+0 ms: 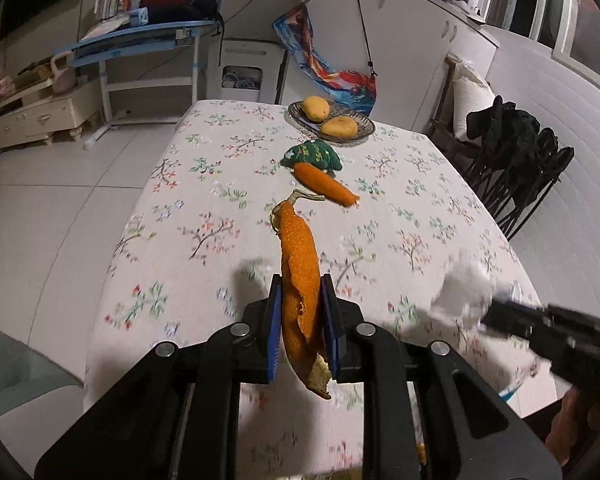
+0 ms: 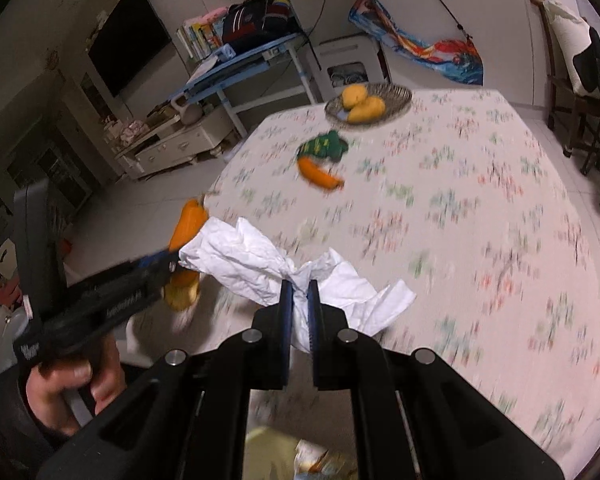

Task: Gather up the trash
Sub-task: 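Lift the orange peel and tissue and carry both tools over the yellow bucket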

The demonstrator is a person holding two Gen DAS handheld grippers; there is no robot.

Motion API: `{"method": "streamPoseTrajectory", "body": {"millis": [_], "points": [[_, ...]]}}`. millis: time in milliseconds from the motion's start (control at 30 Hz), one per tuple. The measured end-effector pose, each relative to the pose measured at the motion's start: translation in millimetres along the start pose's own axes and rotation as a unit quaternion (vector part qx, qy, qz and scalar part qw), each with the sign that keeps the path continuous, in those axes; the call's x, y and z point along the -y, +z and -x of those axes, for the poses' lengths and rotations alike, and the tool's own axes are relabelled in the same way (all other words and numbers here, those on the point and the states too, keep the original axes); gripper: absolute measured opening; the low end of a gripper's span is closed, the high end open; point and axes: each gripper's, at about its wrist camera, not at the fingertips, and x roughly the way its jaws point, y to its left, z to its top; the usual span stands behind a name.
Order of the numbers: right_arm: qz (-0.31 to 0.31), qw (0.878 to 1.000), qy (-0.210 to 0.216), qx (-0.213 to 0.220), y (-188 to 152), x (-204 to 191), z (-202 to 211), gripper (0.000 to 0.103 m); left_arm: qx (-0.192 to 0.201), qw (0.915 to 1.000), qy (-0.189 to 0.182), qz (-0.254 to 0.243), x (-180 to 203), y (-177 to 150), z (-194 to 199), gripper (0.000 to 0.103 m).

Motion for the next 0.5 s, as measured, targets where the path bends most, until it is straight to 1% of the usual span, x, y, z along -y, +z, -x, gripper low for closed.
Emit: {"method": "streamPoseTrajectory", "body": {"millis": [333,500], "points": [[0.005,0.999,0.02,-0.039,-67.3,-27.3,21.8,0.008,0.004,0.9998,0.003,-0.017,6.5,-34.7,34.0,0.018],[0.006,0.998,0.019,-0.055,-91.0,-33.7,28.7,0.008,0.007,0.9996,0.003,-0.028,12.5,-51.8,51.1,0.018]]}}
